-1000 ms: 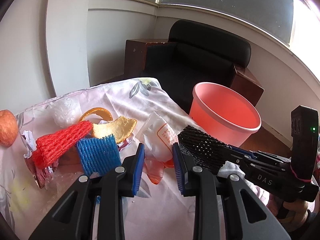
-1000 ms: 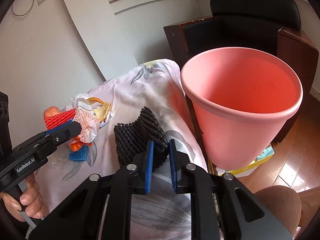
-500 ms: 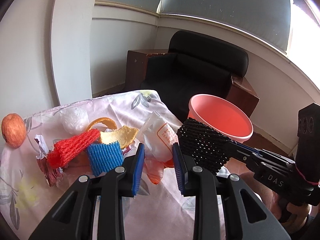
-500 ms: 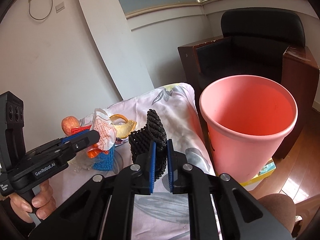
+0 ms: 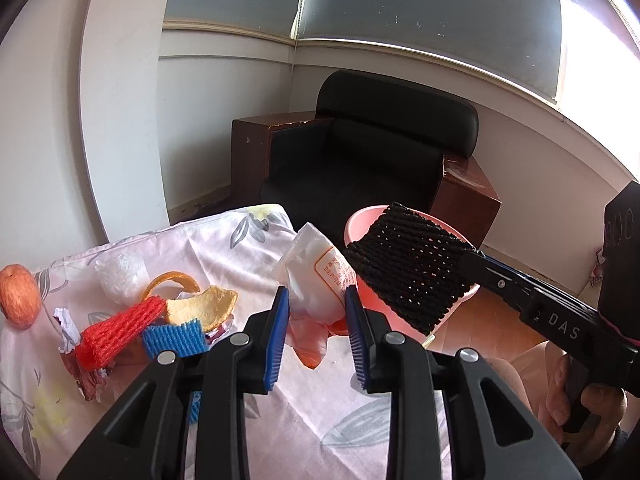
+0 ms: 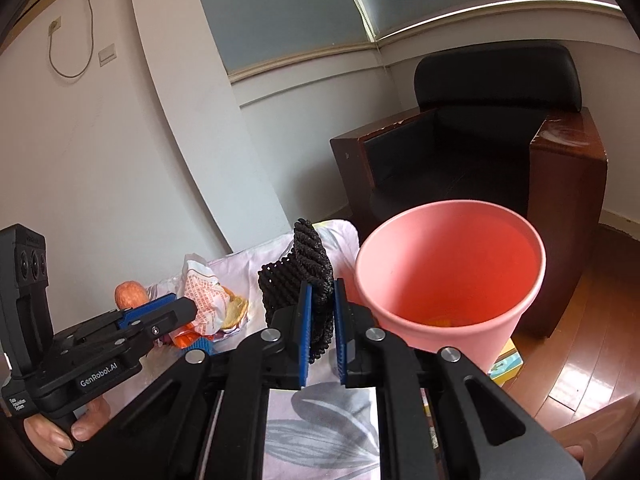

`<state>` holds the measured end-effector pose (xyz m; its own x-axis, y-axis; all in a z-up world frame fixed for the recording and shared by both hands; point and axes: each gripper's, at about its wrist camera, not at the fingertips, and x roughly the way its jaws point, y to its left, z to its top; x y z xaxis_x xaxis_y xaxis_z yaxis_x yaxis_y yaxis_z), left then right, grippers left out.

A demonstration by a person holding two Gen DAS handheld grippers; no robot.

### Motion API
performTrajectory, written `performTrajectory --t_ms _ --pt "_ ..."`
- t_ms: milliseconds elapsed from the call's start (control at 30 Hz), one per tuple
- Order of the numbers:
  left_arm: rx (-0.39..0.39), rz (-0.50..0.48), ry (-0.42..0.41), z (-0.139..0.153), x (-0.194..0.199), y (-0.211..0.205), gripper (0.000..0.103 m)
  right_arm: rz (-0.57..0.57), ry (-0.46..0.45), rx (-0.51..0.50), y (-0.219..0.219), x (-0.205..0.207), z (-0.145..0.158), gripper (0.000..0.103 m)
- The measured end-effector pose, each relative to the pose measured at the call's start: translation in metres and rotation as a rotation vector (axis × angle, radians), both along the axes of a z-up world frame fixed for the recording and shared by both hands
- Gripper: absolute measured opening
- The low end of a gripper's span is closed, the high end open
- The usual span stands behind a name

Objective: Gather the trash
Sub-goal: 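Carry the white bag and black mesh sleeve over the pink bucket with both tools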

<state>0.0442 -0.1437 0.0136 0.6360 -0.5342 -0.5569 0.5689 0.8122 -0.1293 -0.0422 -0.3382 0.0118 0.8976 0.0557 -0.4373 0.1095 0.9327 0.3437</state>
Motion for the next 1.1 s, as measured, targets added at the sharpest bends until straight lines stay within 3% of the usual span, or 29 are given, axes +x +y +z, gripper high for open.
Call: performTrajectory --t_ms 500,1100 --pt "-0.018 -0.124 -0.057 0.018 0.017 -0.09 0.028 -0.181 -0.045 -0.075 -0.063 0.01 0.015 0.011" --pt "0.015 -0.213 0.054 -0.019 0.057 -0.173 0.028 -0.269 0.033 -0.028 -0.118 0.025 -0.026 0.011"
